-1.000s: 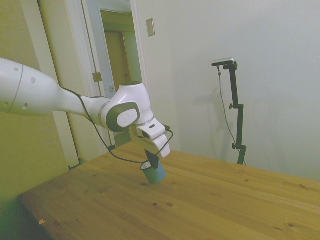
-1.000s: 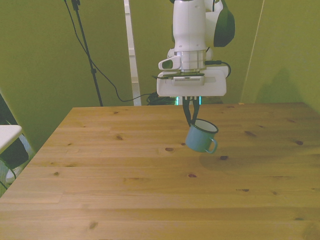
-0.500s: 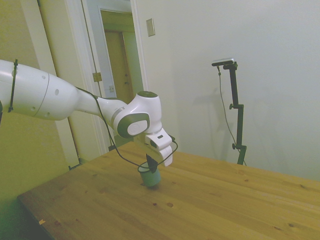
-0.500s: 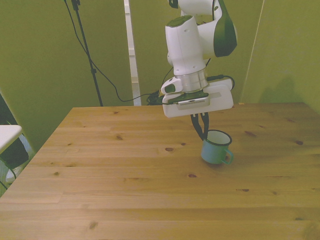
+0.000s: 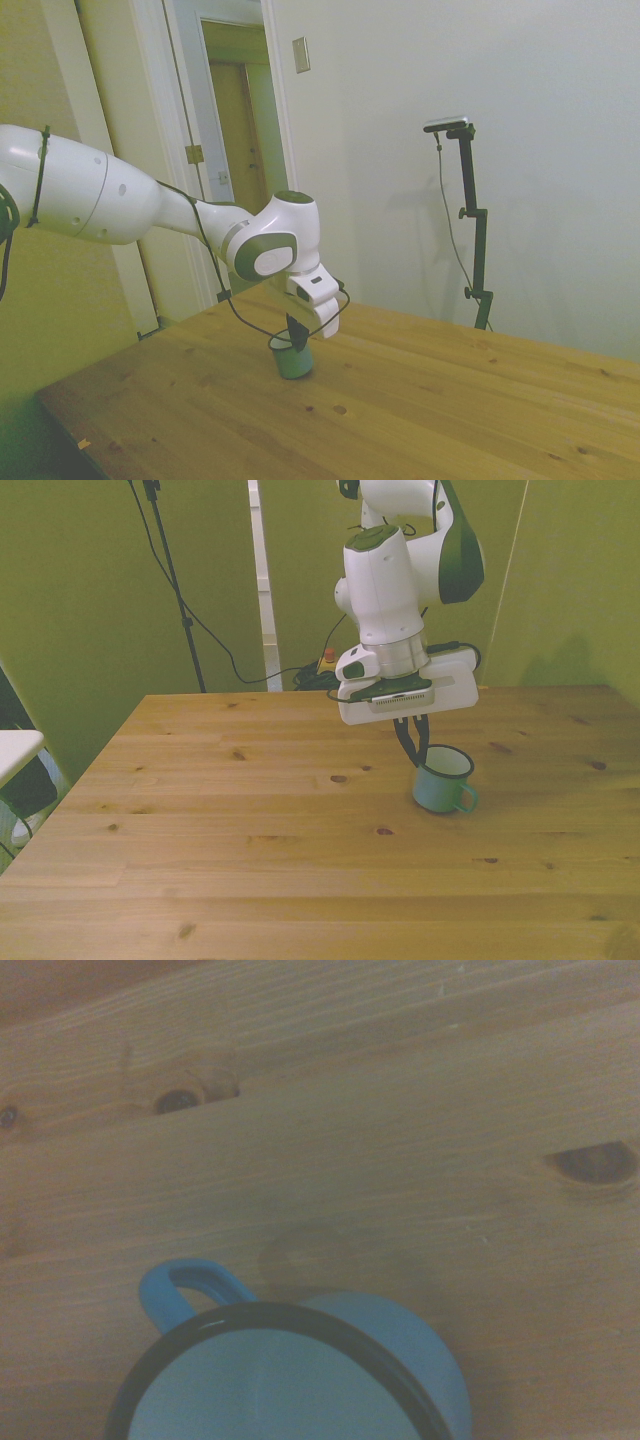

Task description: Flip the mug upright

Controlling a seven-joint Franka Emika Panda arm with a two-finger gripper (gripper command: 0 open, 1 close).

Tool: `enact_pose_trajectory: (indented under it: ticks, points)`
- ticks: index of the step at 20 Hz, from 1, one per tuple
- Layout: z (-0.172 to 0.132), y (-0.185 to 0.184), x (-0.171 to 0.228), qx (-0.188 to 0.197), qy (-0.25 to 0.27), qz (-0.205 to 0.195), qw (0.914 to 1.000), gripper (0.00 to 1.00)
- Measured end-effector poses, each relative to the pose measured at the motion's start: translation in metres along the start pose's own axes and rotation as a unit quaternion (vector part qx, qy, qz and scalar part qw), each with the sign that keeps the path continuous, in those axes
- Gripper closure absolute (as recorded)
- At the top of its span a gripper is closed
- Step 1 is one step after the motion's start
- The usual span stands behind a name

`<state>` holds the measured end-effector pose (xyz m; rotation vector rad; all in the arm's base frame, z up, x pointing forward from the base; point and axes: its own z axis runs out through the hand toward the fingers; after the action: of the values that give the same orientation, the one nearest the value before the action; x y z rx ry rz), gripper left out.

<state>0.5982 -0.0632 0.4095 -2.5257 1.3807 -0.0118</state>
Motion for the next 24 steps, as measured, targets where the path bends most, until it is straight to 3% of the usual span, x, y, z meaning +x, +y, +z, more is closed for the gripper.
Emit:
enact_pose_trajectory:
  ticks: [13,18,24]
  points:
    - [-0.001,0.000,-0.006,-0.001,-0.001,-0.004,1.0000,0.00]
    - [-0.054,0.017,-0.010,0.026,0.020,-0.008,0.9994,0.00]
    - [-0.116,0.058,-0.059,0.025,0.064,-0.032,0.9971,0.00]
